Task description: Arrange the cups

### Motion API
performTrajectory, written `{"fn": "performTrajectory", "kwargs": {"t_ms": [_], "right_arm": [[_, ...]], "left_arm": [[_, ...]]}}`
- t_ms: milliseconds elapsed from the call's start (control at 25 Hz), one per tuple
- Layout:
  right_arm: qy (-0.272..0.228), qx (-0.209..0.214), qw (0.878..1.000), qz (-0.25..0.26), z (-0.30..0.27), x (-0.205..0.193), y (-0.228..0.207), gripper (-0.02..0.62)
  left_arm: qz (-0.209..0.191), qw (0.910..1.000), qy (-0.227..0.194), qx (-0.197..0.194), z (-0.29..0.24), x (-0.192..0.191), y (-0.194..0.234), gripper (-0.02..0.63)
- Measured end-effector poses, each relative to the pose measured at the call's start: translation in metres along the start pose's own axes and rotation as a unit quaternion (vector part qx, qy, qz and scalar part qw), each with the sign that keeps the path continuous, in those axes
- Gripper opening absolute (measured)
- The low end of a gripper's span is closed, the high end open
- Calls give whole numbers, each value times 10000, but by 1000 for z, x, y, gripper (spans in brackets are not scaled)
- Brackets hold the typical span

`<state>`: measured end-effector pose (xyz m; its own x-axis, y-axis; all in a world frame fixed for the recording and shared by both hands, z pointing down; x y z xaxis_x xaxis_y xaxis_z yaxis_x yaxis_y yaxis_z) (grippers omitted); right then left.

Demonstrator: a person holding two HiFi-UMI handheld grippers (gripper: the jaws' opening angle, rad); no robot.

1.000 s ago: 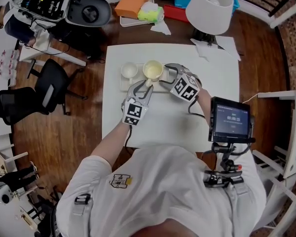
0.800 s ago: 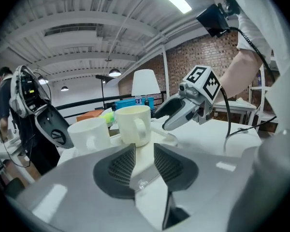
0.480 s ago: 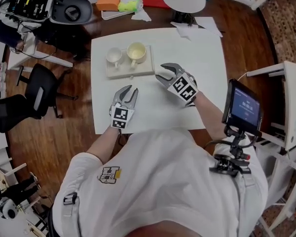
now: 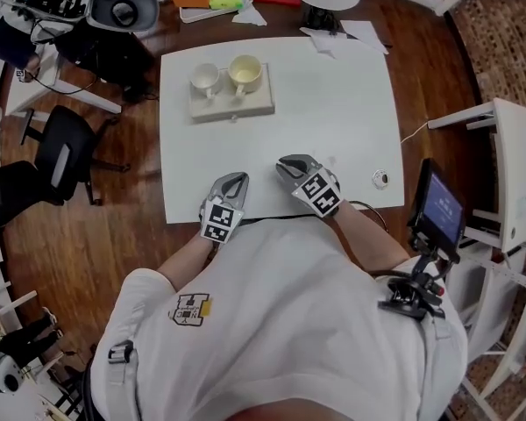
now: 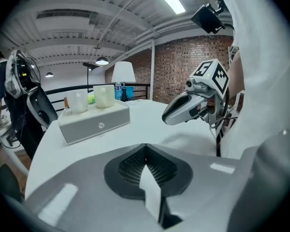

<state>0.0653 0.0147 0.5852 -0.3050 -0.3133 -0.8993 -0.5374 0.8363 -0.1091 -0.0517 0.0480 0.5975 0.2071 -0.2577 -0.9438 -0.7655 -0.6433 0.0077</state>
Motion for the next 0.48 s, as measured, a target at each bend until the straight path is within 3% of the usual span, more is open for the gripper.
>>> {"fn": "performTrajectory", "kwargs": {"t_ms": [240,480], "right_arm": [[356,-41,9992,-170,12,-43,47,0],[312,-354,9971,-594,8,-44,49,0]], "left_arm": [[-61,9969,410,-664,24,-34,-36,0],[-64,9964,517,-673,45,-41,-18,0]]}}
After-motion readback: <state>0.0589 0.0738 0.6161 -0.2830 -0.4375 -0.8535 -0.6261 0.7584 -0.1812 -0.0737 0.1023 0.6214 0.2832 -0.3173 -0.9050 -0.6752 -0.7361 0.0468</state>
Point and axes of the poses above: the fingertips, and each gripper's own axes: z backward along the fingers, y to its left, x out of its top, the point moved 3 cm from there along z, backward along the fingers, and after that the axes turned 13 degrees about -y, right-handed, at the moved point
